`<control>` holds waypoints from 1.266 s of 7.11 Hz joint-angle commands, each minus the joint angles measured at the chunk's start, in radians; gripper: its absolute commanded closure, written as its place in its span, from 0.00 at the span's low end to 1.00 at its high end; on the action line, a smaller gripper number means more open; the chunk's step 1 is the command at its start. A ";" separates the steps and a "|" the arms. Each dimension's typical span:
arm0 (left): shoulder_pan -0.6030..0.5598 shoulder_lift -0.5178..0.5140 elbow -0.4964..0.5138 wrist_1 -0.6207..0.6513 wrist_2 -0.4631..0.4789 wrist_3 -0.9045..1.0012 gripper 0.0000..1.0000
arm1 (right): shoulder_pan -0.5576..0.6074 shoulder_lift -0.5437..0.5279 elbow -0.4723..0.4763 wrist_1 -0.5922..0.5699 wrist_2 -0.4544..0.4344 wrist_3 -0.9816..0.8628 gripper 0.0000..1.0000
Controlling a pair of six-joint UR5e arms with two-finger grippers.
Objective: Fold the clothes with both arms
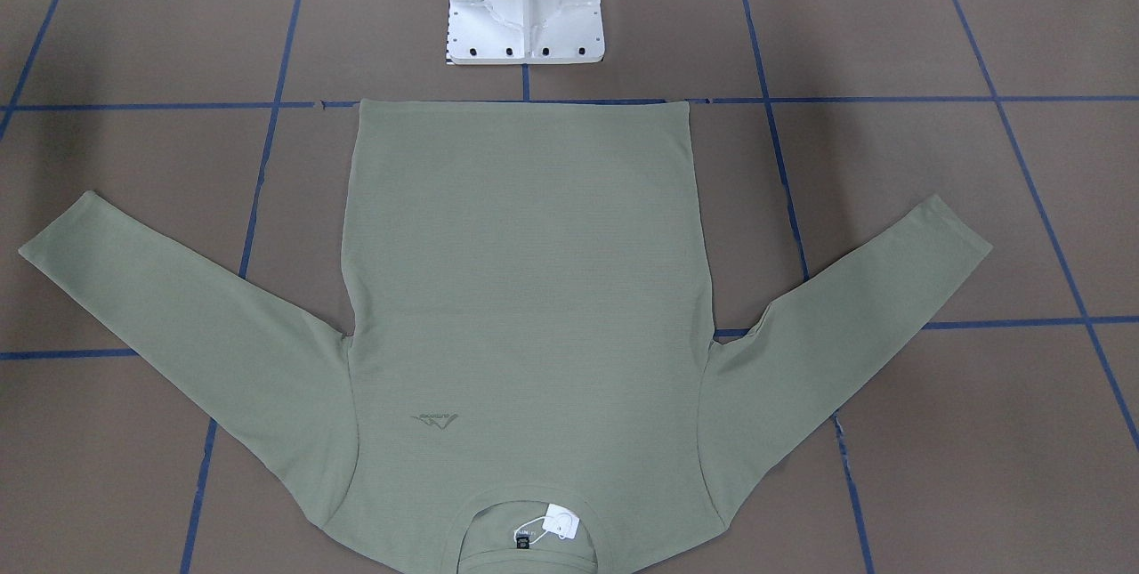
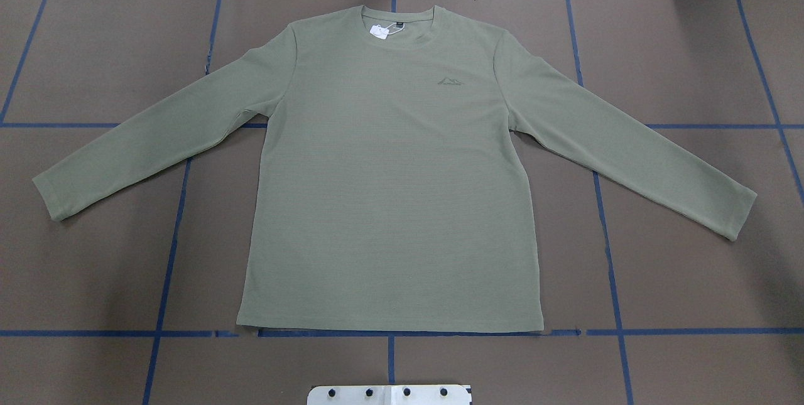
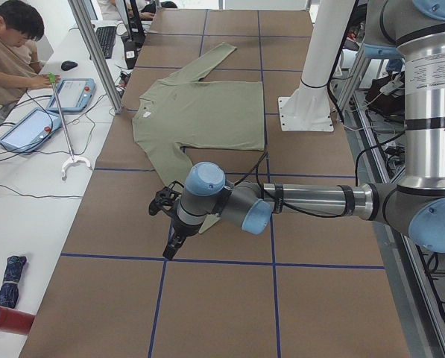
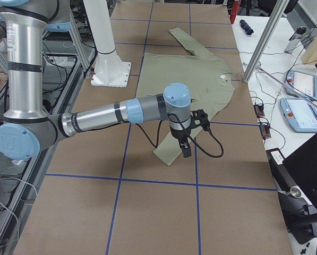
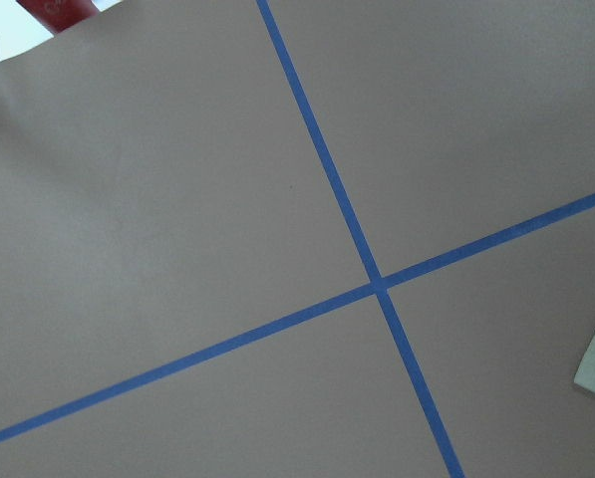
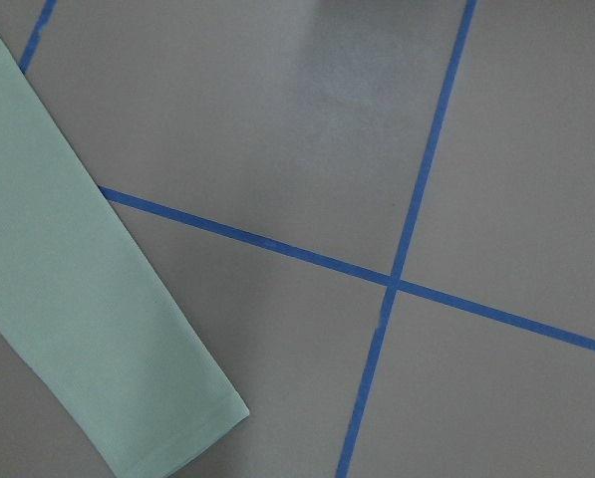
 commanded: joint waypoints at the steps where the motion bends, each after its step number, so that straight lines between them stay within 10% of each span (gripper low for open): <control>1: -0.002 -0.031 0.025 -0.146 -0.015 -0.004 0.00 | -0.045 -0.021 -0.042 0.173 0.046 0.207 0.00; 5: -0.003 -0.024 0.019 -0.150 -0.015 0.001 0.00 | -0.357 -0.121 -0.339 1.071 -0.180 0.980 0.22; 9: -0.003 -0.018 0.019 -0.150 -0.015 0.005 0.00 | -0.487 -0.141 -0.409 1.171 -0.261 1.046 0.25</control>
